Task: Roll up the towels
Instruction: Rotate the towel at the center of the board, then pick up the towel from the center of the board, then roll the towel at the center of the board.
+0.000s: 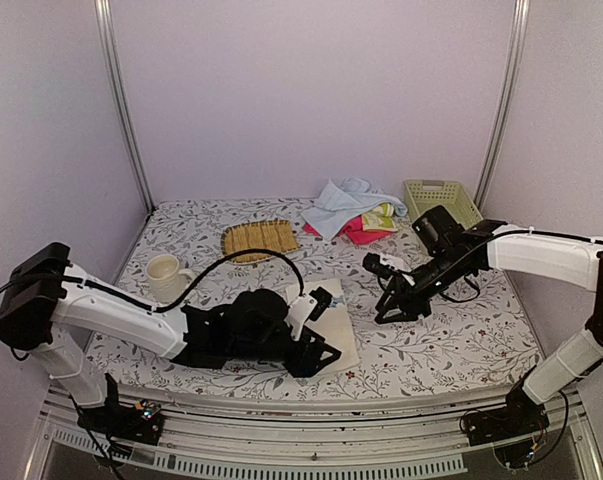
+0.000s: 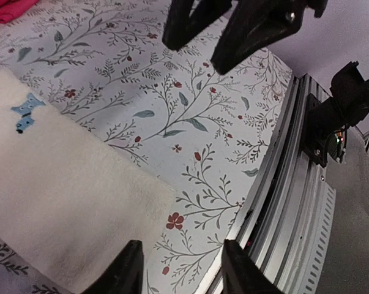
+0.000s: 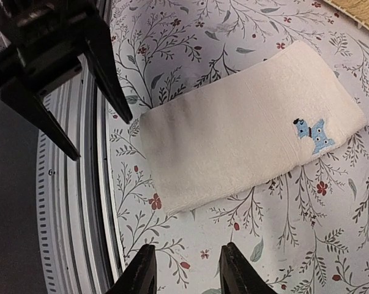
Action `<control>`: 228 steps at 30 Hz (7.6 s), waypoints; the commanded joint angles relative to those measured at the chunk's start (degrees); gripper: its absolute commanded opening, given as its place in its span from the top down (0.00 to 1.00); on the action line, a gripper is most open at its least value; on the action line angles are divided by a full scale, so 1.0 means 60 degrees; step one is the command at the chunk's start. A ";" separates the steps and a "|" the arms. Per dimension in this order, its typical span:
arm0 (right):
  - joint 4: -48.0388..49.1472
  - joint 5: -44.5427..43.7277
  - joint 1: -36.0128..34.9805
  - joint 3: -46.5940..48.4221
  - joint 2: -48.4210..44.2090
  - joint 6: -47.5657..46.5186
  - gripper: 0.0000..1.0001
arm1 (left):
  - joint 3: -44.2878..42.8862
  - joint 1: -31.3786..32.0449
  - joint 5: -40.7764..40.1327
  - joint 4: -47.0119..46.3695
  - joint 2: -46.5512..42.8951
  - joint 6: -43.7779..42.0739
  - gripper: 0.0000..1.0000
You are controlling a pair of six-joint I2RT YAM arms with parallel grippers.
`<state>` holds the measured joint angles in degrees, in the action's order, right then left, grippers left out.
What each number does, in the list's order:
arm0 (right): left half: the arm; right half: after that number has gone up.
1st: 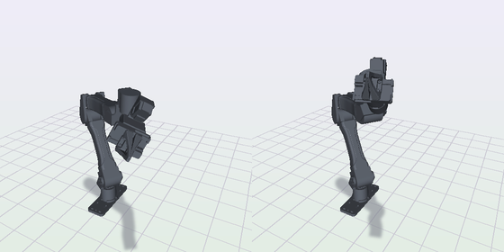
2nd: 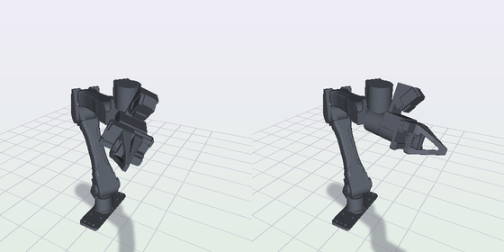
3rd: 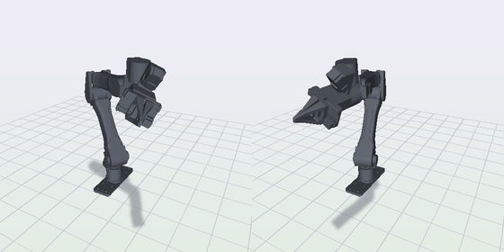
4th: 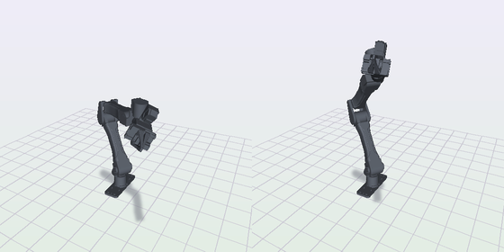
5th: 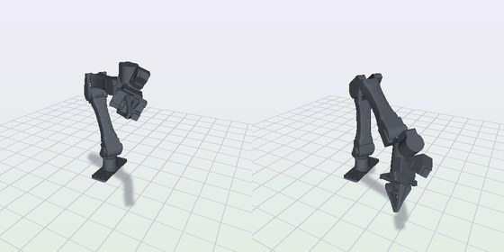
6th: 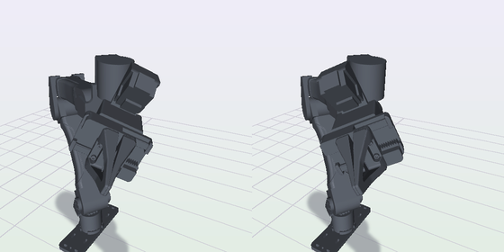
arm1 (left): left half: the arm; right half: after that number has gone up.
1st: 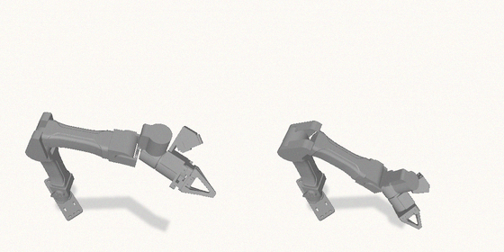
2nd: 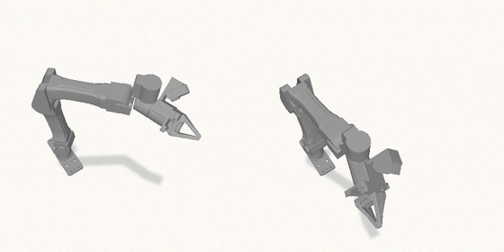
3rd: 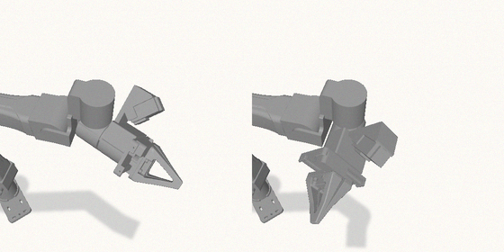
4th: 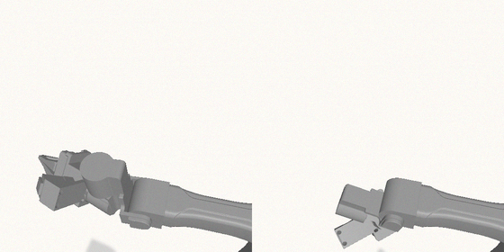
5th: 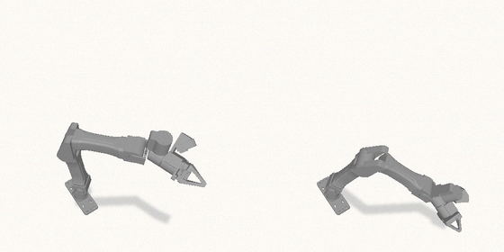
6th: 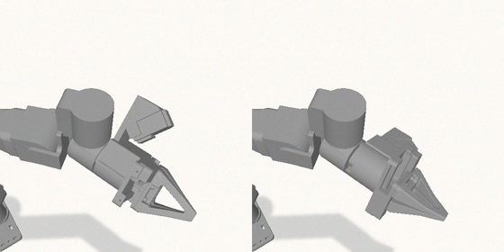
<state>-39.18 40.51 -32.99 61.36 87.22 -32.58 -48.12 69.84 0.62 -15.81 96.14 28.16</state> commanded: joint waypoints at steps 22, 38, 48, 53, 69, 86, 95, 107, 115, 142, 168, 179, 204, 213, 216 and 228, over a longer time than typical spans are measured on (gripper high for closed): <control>0.2322 -0.3279 -0.3620 -0.1108 0.0683 -0.2089 0.68 | 0.4790 0.0349 -0.3586 -0.2077 -0.4710 0.0466 0.41; 0.2742 -0.3417 -0.3738 -0.0806 0.1991 -0.1992 0.67 | 0.4653 0.0356 -0.3543 -0.1317 -0.4683 0.0403 0.42; 0.2739 -0.3987 -0.3781 -0.0709 0.2743 -0.1763 0.65 | 0.4579 0.0355 -0.3612 -0.0886 -0.4612 0.0302 0.43; 0.2851 -0.4510 -0.3787 -0.0784 0.2898 -0.1673 0.73 | 0.4571 0.0356 -0.3415 -0.0863 -0.4613 -0.0058 0.44; 0.0265 -0.0631 -0.3420 -0.0309 0.2247 -0.1750 0.96 | 0.3169 0.1867 -0.2676 -0.0053 -0.3203 -0.4180 0.49; -0.1775 0.1828 -0.2387 0.0944 0.4225 -0.2472 0.97 | 0.0902 0.2843 -0.3277 -0.0600 0.0637 -0.5756 0.52; -0.1789 0.1761 -0.2357 0.0917 0.4389 -0.2553 0.97 | 0.0265 0.2727 -0.3589 -0.0635 0.1570 -0.6004 0.55; -0.1724 0.1704 -0.2360 0.0908 0.4324 -0.2595 0.95 | -0.0202 0.2451 -0.3441 -0.0225 0.1949 -0.5626 0.93; -0.2584 0.2090 -0.1603 0.1257 0.3282 -0.3106 0.61 | -0.0559 0.2429 -0.3151 0.0499 0.1857 -0.5332 1.00; -0.0902 0.0297 -0.0919 0.3281 0.4618 -0.0076 0.63 | -0.0696 0.1622 -0.1175 0.0848 0.1574 -0.2978 1.00; 0.1722 -0.3085 -0.3137 -0.2474 -0.2089 -0.1829 0.62 | -0.0928 -0.1178 0.4907 0.0218 0.3085 0.0832 1.00; 0.2787 -0.4408 -0.4545 -0.2833 -0.1049 -0.2368 0.60 | -0.1057 -0.1170 0.4950 0.0482 0.3309 0.1084 1.00; 0.3066 -0.5279 -0.4707 -0.3293 0.0873 -0.2695 0.79 | -0.0989 -0.1316 0.4558 0.0803 0.3057 0.0772 1.00; 0.1190 -0.3647 -0.4649 -0.2439 0.1327 -0.2724 0.92 | 0.1229 -0.0530 0.1331 0.0341 -0.0133 -0.0293 0.76; 0.0468 -0.2806 -0.4422 -0.1760 0.1875 -0.2688 0.94 | 0.1797 0.0348 -0.0677 0.0369 -0.1079 -0.0771 0.76; -0.3142 -0.0577 -0.2675 0.1501 0.5491 -0.3755 0.96 | 0.0584 0.3790 -0.5585 0.1376 0.0260 -0.3474 0.78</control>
<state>-48.27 35.79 -50.98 68.14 112.55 -51.37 -38.41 90.11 -21.67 -11.66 92.66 14.46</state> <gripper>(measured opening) 0.098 0.207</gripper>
